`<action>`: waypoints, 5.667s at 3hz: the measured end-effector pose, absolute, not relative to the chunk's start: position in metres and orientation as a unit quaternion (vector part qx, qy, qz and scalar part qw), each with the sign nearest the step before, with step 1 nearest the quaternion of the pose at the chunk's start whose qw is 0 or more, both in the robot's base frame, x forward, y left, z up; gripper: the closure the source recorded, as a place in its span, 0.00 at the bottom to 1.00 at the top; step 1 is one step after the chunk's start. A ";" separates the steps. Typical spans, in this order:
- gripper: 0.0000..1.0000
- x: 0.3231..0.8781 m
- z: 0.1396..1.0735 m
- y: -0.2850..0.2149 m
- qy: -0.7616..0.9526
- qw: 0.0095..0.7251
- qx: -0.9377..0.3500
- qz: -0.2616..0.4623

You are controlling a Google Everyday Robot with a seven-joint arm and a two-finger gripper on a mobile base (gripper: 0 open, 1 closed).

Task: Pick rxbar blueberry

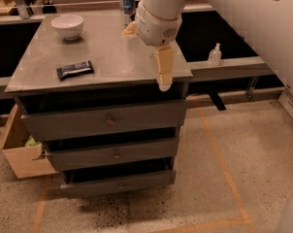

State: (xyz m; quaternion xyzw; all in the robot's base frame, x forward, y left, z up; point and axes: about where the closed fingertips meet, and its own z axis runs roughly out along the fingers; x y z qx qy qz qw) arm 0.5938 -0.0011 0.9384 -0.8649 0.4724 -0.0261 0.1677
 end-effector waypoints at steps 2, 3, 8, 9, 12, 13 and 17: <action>0.00 0.663 0.944 0.020 0.494 0.225 -0.840 0.019; 0.00 0.696 0.929 0.042 0.508 0.227 -0.831 0.032; 0.00 0.750 0.854 0.193 0.498 0.191 -0.843 0.072; 0.00 0.748 0.847 0.207 0.496 0.183 -0.845 0.075; 0.16 0.741 0.823 0.205 0.501 0.153 -0.847 0.096; 0.39 0.735 0.815 0.206 0.496 0.148 -0.848 0.115; 0.66 0.732 0.819 0.206 0.496 0.147 -0.848 0.118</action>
Offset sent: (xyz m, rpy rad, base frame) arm 0.1139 0.0384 0.0064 0.2610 0.0840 -0.0804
